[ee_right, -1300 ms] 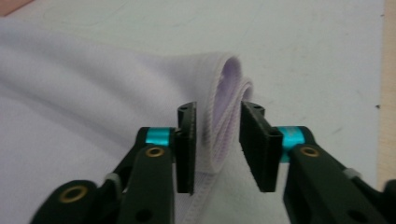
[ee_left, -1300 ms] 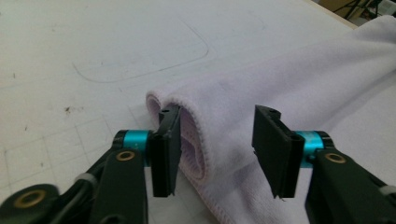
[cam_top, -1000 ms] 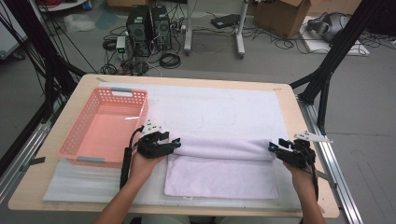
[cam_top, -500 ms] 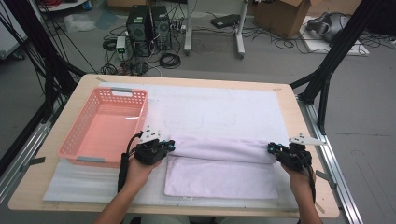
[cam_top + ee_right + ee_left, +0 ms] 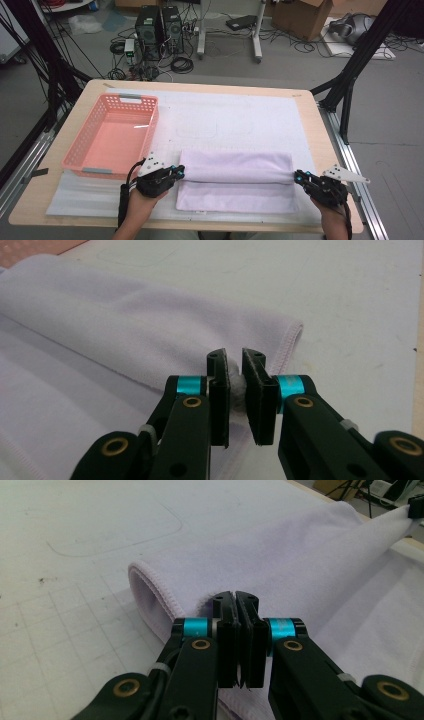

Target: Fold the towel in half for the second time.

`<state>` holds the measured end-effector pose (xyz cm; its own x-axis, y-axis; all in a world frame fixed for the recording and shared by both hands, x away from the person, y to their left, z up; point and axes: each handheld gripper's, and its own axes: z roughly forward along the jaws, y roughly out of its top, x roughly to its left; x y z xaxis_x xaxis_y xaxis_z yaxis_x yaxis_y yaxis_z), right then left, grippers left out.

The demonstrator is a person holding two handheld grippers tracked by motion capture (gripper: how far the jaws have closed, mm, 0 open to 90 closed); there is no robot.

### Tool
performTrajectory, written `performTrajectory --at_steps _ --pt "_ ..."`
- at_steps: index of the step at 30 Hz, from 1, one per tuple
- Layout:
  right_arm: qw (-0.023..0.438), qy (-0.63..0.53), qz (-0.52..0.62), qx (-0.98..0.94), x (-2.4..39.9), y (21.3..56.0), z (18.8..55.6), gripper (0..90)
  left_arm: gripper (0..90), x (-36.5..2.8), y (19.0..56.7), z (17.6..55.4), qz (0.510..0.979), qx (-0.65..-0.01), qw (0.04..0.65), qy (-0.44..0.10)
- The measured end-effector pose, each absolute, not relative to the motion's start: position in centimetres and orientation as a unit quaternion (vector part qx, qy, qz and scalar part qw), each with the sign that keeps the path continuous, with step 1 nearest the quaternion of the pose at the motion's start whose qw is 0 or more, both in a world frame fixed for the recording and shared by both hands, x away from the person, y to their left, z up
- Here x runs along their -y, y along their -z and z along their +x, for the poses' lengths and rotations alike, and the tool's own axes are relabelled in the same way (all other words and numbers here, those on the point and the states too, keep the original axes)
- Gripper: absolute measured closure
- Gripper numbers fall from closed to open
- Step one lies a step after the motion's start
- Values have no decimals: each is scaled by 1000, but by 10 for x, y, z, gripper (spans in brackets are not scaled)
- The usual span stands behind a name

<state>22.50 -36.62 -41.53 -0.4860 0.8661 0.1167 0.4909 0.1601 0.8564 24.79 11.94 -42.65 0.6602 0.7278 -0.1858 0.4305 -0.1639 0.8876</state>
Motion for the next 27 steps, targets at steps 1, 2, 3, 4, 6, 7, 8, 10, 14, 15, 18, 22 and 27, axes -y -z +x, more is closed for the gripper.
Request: performTrajectory --at_steps 1,2,3,4,6,7,8,10,14,15,18,22,27 --pt "208 -455 460 -734 367 415 221 814 870 -120 427 244 751 -385 518 -142" --pt "209 -457 457 -734 367 414 216 814 870 -121 427 240 750 -385 519 -141" --pt "209 -456 457 -734 367 413 211 814 870 -121 427 236 750 -384 521 -139" --pt "209 -458 456 -734 368 412 207 814 870 -121 428 232 750 -383 521 -138" --pt "211 -456 454 -736 369 412 198 814 870 -121 429 224 753 -380 520 -136" --pt "208 -454 455 -737 369 412 195 814 869 -121 430 220 756 -377 518 -135" --pt "207 -452 455 -739 369 413 192 814 869 -121 431 218 757 -377 517 -132" --pt "202 -447 455 -743 369 415 188 814 868 -121 433 213 758 -378 515 -130" --pt "194 -430 455 -755 369 418 182 812 818 -124 432 210 755 -388 515 -121" --pt "189 -419 458 -761 369 418 181 806 754 -125 431 211 752 -391 517 -119" --pt "169 -409 458 -771 371 418 179 757 608 -130 425 213 740 -399 529 -114" --pt "170 -444 454 -753 379 406 178 703 556 -136 420 220 729 -405 537 -123" --pt "210 -439 466 -739 379 403 189 659 526 -137 420 231 723 -414 538 -128"
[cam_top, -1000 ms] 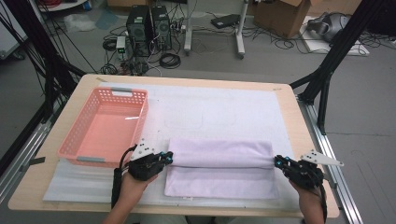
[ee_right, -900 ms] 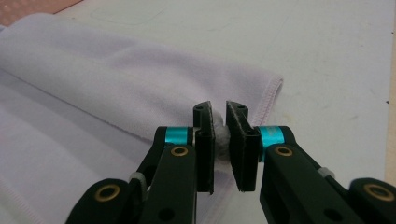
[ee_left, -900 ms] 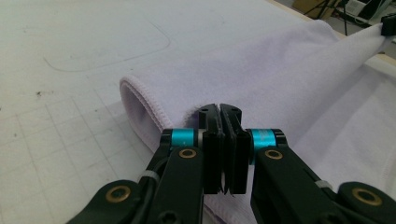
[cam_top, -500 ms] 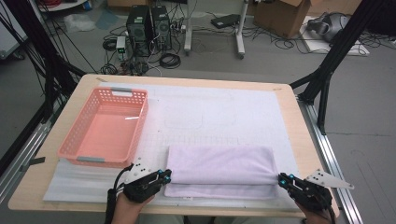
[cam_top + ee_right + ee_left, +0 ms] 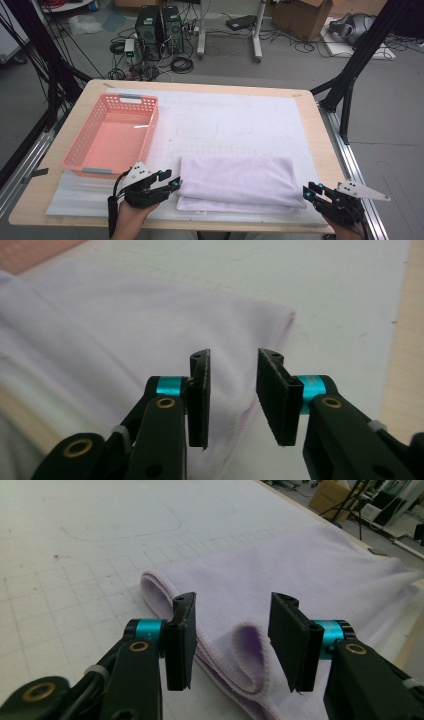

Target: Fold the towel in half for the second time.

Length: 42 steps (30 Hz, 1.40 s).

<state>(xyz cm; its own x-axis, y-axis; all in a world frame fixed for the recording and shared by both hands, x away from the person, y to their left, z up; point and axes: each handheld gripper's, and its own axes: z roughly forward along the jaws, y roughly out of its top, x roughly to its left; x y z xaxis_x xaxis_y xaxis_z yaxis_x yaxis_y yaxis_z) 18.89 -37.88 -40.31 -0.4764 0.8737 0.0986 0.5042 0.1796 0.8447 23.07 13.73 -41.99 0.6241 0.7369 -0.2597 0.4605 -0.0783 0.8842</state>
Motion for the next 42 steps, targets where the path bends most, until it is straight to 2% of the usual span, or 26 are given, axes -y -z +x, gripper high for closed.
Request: performTrajectory --at_steps 4,13,15,18,20,26,28,30,32,33,34,35,37,42 --pt "228 -419 472 -741 374 409 207 658 499 -131 423 246 728 -416 529 -128" --pt "216 -400 456 -765 357 423 247 675 471 -119 430 283 741 -428 503 -124" --pt "221 -384 451 -775 352 427 259 629 459 -117 432 292 744 -439 488 -129" --pt "228 -370 472 -767 352 433 276 466 423 -114 438 303 746 -450 469 -144" --pt "224 -370 484 -760 353 438 286 396 396 -112 441 308 747 -459 458 -142" --pt "200 -363 483 -771 352 446 299 360 375 -104 450 316 771 -449 438 -109" --pt "191 -368 487 -769 354 448 299 360 355 -102 451 316 779 -438 435 -116" --pt "189 -376 485 -766 356 451 298 362 376 -101 451 314 788 -424 428 -131" --pt "187 -380 481 -768 357 451 298 418 545 -98 451 311 792 -409 433 -131" --pt "181 -383 478 -770 357 451 297 489 639 -97 451 310 794 -405 437 -126" --pt "172 -388 473 -772 356 450 296 600 714 -95 451 309 792 -406 438 -128" --pt "156 -399 468 -773 356 450 296 729 731 -95 451 309 789 -410 440 -127" --pt "154 -399 467 -774 354 448 293 802 763 -97 450 310 779 -426 444 -124" --pt "178 -410 466 -764 357 441 297 822 784 -98 440 320 747 -446 471 -148"
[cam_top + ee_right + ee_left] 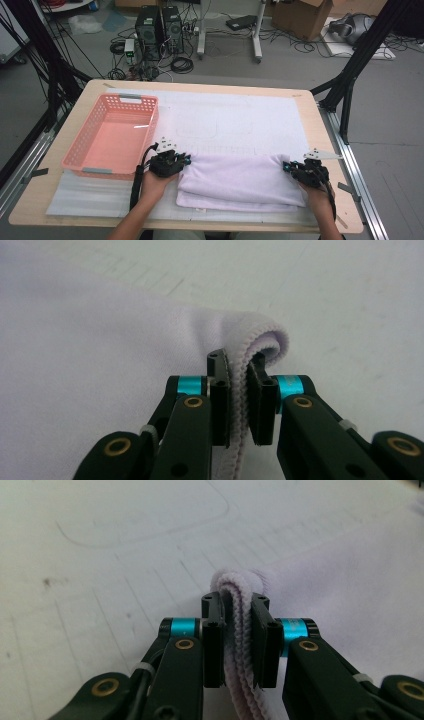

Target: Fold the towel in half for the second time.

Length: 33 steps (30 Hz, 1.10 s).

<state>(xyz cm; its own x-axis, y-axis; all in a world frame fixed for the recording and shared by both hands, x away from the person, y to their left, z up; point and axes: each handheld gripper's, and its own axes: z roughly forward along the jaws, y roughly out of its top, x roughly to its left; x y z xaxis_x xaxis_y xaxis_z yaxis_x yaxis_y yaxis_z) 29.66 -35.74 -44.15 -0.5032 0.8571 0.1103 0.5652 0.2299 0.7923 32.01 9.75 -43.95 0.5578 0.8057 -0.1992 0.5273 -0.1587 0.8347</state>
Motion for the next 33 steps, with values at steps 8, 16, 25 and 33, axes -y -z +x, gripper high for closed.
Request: performTrajectory --at_steps 8,16,25,33 --pt "203 -405 485 -748 355 433 328 817 784 -91 432 355 728 -477 465 -164" --pt "219 -389 495 -746 346 429 364 815 783 -91 437 384 703 -508 465 -176" --pt "237 -364 512 -741 338 433 374 605 552 -99 435 383 699 -502 483 -162" --pt "217 -375 480 -763 339 425 353 597 583 -92 435 358 741 -455 475 -133"
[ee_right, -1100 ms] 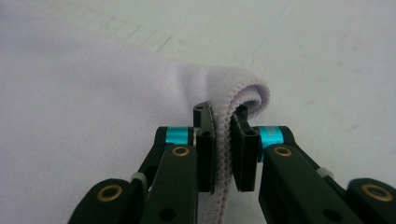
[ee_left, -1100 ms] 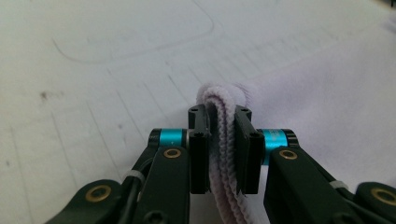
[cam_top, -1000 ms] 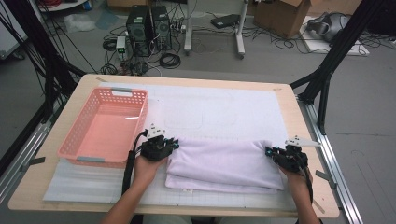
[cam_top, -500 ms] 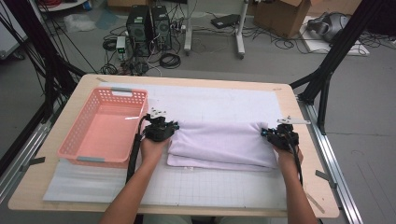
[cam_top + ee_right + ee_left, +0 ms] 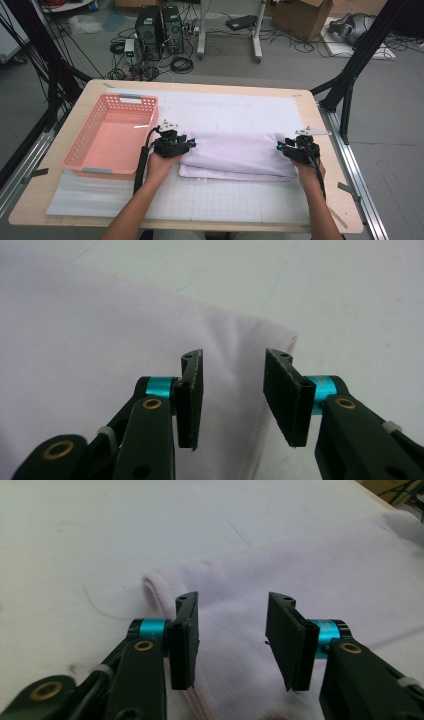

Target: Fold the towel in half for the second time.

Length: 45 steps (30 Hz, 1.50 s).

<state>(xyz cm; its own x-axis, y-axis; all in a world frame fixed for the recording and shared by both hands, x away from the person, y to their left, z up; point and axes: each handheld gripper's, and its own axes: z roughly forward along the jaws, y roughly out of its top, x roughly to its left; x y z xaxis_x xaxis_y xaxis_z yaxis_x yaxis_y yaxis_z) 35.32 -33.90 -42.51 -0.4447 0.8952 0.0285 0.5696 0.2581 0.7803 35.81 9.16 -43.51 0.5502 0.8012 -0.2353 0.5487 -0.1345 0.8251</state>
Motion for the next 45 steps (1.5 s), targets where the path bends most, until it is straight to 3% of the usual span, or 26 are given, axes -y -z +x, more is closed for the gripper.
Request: performTrajectory --at_steps 11,24,27,28,29,30,32,35,38,45 --pt "201 -372 441 -792 337 440 304 578 584 -100 438 323 769 -428 457 -132" --pt "212 -360 416 -807 340 439 266 534 534 -109 447 291 785 -408 445 -139" --pt "209 -391 418 -793 346 433 261 627 537 -109 441 289 773 -408 462 -147" --pt "209 -391 418 -793 346 433 261 627 544 -109 441 289 773 -408 462 -147" --pt "203 -402 414 -791 347 431 259 728 562 -109 440 289 774 -400 469 -147" --pt "196 -402 408 -796 347 432 259 760 607 -109 441 288 778 -392 469 -147" --pt "183 -386 404 -809 345 437 260 761 717 -106 443 287 789 -382 459 -144" --pt "171 -383 412 -809 347 443 261 744 741 -105 447 286 799 -381 445 -138" --pt "173 -380 413 -809 349 441 259 712 727 -107 446 285 795 -388 444 -141" --pt "200 -412 418 -784 358 430 247 581 557 -120 435 283 762 -414 471 -164"
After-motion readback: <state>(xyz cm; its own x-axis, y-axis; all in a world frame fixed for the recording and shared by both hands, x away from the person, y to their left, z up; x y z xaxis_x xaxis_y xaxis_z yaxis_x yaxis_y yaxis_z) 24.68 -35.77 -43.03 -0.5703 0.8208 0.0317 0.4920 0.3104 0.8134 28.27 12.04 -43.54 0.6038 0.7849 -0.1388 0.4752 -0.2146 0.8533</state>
